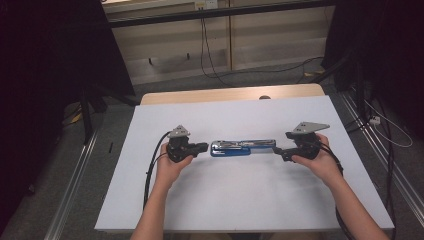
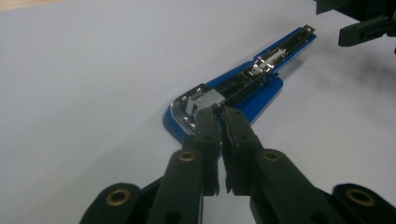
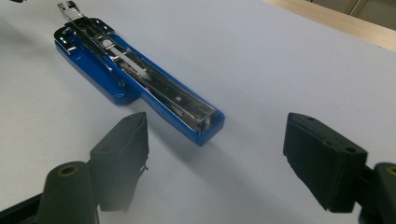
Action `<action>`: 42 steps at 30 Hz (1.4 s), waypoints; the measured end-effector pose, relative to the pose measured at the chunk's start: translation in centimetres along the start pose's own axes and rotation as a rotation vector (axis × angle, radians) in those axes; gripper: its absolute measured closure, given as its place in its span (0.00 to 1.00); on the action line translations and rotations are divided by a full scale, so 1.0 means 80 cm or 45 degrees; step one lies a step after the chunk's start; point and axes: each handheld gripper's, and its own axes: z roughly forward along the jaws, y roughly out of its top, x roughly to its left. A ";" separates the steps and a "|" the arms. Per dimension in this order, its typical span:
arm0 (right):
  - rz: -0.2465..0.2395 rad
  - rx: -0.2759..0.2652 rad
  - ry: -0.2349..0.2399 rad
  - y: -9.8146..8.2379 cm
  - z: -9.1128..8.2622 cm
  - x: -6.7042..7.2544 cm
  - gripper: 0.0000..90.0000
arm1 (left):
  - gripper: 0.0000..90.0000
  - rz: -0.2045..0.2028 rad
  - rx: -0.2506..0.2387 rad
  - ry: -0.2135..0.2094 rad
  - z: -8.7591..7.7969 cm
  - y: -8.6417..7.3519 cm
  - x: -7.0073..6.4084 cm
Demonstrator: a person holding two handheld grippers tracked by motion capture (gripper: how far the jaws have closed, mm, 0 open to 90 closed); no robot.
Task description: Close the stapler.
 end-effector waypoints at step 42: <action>-0.011 0.156 0.056 -0.016 0.014 -0.001 1.00 | 1.00 0.101 0.032 0.034 0.041 -0.010 -0.012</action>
